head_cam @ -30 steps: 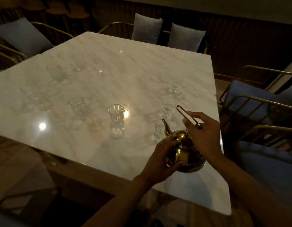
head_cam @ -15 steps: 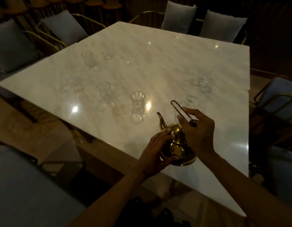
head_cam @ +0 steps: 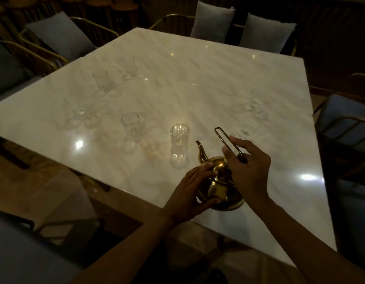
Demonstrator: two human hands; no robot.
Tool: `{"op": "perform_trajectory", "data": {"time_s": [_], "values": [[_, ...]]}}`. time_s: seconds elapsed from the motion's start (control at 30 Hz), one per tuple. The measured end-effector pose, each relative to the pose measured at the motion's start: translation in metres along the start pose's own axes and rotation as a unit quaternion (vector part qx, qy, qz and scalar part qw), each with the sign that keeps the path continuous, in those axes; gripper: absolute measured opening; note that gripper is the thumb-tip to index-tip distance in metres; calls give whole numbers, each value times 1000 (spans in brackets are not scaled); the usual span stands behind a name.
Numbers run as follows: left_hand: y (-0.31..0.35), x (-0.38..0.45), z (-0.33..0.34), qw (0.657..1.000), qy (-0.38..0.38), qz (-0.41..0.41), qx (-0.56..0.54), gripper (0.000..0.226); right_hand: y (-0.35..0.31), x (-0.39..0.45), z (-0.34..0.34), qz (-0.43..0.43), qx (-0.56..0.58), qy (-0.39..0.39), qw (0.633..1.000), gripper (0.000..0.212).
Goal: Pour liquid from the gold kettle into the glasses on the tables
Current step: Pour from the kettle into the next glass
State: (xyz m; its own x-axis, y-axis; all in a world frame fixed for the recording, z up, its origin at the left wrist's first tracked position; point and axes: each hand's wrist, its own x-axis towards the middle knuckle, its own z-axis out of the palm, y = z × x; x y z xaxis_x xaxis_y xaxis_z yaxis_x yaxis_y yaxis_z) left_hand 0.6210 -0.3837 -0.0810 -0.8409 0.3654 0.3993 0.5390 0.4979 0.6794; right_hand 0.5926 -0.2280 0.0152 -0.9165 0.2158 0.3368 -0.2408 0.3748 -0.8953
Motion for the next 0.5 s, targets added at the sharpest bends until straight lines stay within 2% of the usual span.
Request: {"op": "perform_trajectory", "data": {"time_s": [0.27,0.5], "values": [[-48,13,-45,995,-58,61,-48,66,-24,-1,55,54,-33,84,994,33],[-66,14,-70,991,-96,60,-74,67,-46,5,85,54,-86,91,991,31]]}}
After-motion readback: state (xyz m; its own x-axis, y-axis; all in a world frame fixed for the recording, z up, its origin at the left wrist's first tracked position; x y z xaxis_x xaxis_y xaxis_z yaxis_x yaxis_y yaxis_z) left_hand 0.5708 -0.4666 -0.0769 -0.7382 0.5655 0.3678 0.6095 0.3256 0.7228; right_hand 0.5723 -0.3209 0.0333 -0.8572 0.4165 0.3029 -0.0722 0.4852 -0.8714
